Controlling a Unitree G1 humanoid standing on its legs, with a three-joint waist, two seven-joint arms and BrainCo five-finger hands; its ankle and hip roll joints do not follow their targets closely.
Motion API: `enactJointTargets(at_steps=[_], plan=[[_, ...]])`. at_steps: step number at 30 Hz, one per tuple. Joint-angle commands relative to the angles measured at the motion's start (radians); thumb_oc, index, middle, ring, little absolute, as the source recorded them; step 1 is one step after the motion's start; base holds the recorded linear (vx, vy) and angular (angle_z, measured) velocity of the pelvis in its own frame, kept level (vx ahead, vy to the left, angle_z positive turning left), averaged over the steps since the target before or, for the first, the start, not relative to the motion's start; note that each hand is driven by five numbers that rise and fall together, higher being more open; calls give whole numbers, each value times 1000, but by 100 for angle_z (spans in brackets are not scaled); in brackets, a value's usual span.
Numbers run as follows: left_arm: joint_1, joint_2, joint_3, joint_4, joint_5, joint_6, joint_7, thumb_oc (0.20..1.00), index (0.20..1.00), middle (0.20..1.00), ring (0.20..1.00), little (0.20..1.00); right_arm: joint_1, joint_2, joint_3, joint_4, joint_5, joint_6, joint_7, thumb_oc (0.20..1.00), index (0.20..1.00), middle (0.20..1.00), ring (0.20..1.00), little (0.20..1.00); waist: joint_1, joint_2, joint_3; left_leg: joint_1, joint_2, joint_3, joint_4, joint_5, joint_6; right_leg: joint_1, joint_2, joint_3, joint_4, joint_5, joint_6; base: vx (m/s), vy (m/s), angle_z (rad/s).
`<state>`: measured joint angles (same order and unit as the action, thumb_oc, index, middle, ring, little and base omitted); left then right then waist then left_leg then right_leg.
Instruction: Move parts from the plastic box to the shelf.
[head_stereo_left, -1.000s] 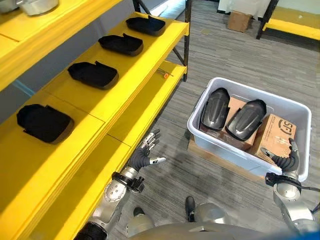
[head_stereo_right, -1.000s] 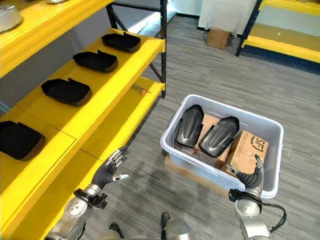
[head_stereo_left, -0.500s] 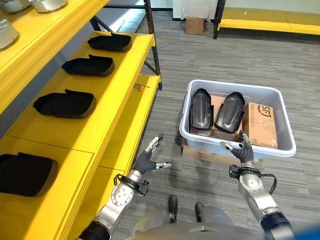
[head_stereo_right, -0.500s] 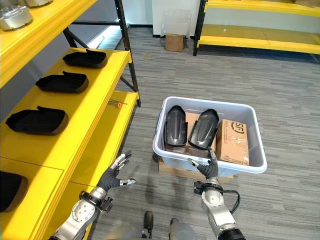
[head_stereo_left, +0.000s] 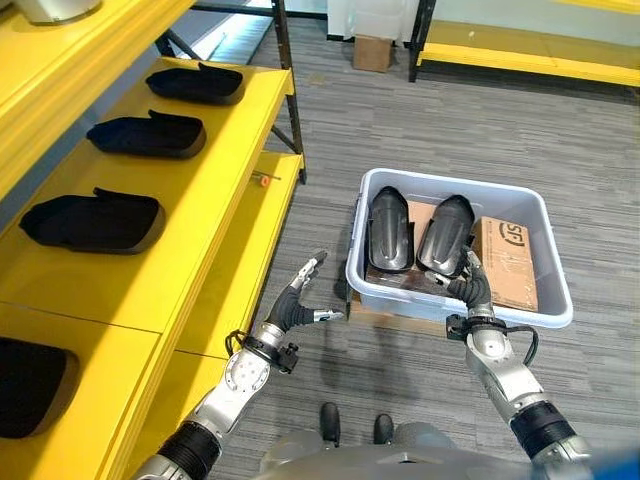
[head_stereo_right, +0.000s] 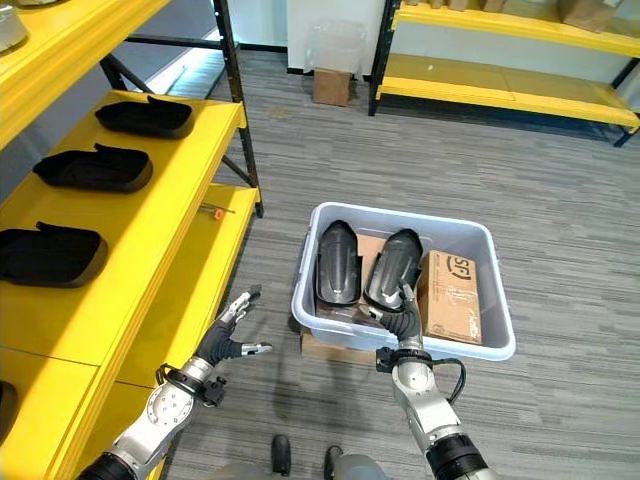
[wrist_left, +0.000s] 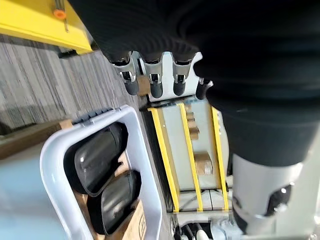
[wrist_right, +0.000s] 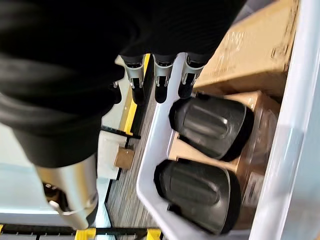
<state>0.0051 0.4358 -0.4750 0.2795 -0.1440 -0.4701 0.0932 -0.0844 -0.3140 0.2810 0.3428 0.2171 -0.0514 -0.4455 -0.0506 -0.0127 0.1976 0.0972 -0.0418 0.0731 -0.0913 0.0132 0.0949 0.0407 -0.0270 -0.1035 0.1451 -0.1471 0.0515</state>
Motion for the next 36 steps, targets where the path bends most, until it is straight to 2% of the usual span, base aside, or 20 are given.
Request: enactJointTargets(at_steps=[1, 2, 4, 8, 13, 17, 22, 24, 29, 30, 32, 34, 36], plan=[[8, -17, 5, -46, 3, -21, 10, 1000, 1000, 1000, 1000, 1000, 16, -9, -22, -51, -17, -49, -17, 1000, 1000, 1000, 1000, 1000, 2, 6, -14, -21, 45, 112, 12, 29, -37, -31, -110, -10, -75, 219, 61, 135, -295, -18], [22, 8, -2, -48, 7, -30, 14, 1000, 1000, 1000, 1000, 1000, 13, 4, -34, -34, -23, -51, -15, 1000, 1000, 1000, 1000, 1000, 0, 1, -16, 4, 64, 104, 7, 13, -48, -51, -173, 22, -138, 312, 101, 129, -325, -18], [32, 16, -1, -55, 12, -32, 33, 1000, 1000, 1000, 1000, 1000, 1, 13, -38, -20, -25, -50, -8, 1000, 1000, 1000, 1000, 1000, 2, -3, -11, 21, 81, 111, 5, 3, -57, -71, -194, 20, -147, 348, 116, 98, -295, -13], [56, 21, 14, -68, 24, -32, 67, 1000, 1000, 1000, 1000, 1000, 1, -4, -38, -17, -18, -28, 20, 1000, 1000, 1000, 1000, 1000, 9, -4, -23, 18, 116, 122, 5, 15, -81, -39, -191, 1, -180, 318, 121, 67, -213, 6], [78, 9, 26, -105, -10, -28, 59, 1000, 1000, 1000, 1000, 1000, 0, -38, -28, 5, 2, -17, 10, 1000, 1000, 1000, 1000, 1000, 25, 1, -42, 18, 153, 104, 4, 38, -123, 38, -168, -42, -215, 264, 78, 87, -117, 0], [97, -4, 33, -110, -35, -26, 56, 1000, 1000, 1000, 1000, 1000, -2, -51, -25, 9, 11, -24, 7, 1000, 1000, 1000, 1000, 1000, 37, 5, -52, 20, 164, 82, 4, 44, -136, 73, -157, -63, -223, 242, 61, 115, -74, 17], [96, -7, 22, -120, -21, -23, 95, 1000, 1000, 1000, 1000, 1000, -52, -58, -6, 21, 16, -37, -8, 1000, 1000, 1000, 1000, 1000, 57, 13, -41, 21, 166, 48, 5, 51, -138, 87, -148, -71, -199, 213, 40, 94, -17, 3], [91, -3, 18, -130, -14, -22, 141, 1000, 1000, 1000, 1000, 1000, -95, -61, 5, 33, 37, -47, -13, 1000, 1000, 1000, 1000, 1000, 72, 19, -32, 19, 163, 30, 10, 52, -138, 92, -148, -73, -194, 206, 33, 112, 24, 8], [84, 5, 44, -166, -12, -25, 221, 1000, 1000, 1000, 1000, 1000, -174, -54, -7, 57, 67, -28, 14, 1000, 1000, 1000, 1000, 1000, 95, 36, -18, 8, 155, 7, 7, 56, -139, 93, -154, -81, -194, 203, 29, 55, 54, 4], [86, 5, 78, -201, -13, -28, 273, 1000, 1000, 1000, 1000, 1000, -207, -40, -8, 61, 68, -13, 6, 1000, 1000, 1000, 1000, 1000, 110, 47, -8, -6, 151, -5, 8, 62, -141, 87, -161, -92, -189, 200, 28, 45, 86, 5], [84, 8, 91, -216, -21, -27, 281, 1000, 1000, 1000, 1000, 1000, -220, -38, -10, 67, 68, -6, -1, 1000, 1000, 1000, 1000, 1000, 116, 51, -5, -13, 148, -10, 9, 63, -141, 82, -164, -96, -184, 199, 27, -4, 80, 12], [42, 10, 121, -256, -35, -3, 294, 1000, 1000, 1000, 1000, 1000, -328, -29, -26, 139, 76, 16, -60, 1000, 1000, 1000, 1000, 1000, 144, 74, 21, -57, 136, -36, 15, 77, -140, 44, -176, -110, -157, 194, 22, -90, 108, 22], [28, 11, 125, -262, -40, 3, 295, 1000, 1000, 1000, 1000, 1000, -359, -32, -34, 162, 79, 20, -60, 1000, 1000, 1000, 1000, 1000, 149, 78, 31, -66, 134, -42, 16, 79, -140, 36, -178, -113, -150, 192, 20, -79, 61, 18]])
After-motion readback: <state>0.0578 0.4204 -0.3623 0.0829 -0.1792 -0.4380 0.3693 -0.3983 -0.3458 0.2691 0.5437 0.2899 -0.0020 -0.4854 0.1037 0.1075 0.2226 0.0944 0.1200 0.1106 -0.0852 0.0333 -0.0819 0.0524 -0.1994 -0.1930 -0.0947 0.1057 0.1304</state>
